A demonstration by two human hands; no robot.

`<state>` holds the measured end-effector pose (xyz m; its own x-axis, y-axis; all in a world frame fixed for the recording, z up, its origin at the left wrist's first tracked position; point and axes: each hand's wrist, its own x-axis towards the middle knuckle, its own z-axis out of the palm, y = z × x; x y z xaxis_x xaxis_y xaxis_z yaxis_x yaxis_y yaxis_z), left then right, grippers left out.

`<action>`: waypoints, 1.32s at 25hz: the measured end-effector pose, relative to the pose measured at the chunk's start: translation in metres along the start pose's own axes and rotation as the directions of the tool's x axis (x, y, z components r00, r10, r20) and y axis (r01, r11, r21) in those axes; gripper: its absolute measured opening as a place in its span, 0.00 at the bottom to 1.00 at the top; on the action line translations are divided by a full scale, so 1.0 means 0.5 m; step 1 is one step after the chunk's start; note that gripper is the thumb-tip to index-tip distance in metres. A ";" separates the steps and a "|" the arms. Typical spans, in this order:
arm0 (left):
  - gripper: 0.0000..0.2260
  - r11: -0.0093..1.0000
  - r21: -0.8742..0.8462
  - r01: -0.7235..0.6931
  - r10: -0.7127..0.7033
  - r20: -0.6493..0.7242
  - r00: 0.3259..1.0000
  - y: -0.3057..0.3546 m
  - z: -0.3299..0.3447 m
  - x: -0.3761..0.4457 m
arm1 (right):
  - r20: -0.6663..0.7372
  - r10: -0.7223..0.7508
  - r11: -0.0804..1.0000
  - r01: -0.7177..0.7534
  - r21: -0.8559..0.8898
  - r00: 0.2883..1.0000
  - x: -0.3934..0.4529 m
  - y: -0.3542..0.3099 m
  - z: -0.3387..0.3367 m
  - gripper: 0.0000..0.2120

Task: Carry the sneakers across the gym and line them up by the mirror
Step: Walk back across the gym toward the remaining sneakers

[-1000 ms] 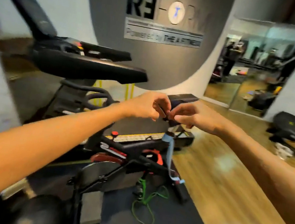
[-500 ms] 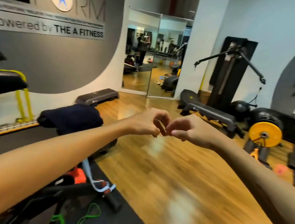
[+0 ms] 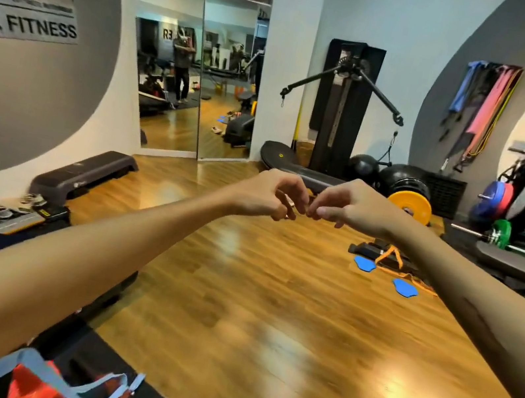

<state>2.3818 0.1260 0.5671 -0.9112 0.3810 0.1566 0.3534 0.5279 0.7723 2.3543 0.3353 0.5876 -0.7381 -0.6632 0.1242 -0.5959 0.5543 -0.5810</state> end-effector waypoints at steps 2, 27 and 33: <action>0.19 0.999 -0.018 0.030 -0.030 0.024 0.999 -0.061 -0.008 0.087 | -0.003 0.040 0.999 -0.040 0.000 0.999 0.068 0.077 -0.019 0.07; 0.19 0.989 0.141 0.048 -0.054 0.040 0.998 -0.774 -0.358 1.382 | 0.047 0.211 0.977 -0.212 0.019 0.976 1.189 0.960 -0.355 0.16; 0.18 0.978 0.202 0.052 -0.071 0.090 0.993 -0.975 -0.422 1.684 | 0.058 0.269 0.961 -0.272 0.049 0.961 1.479 1.206 -0.398 0.17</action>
<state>1.3975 0.0292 0.4521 -0.9113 0.4092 0.0450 0.3411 0.6894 0.6390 1.3862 0.2793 0.4892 -0.8514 -0.5178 -0.0837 -0.3565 0.6882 -0.6319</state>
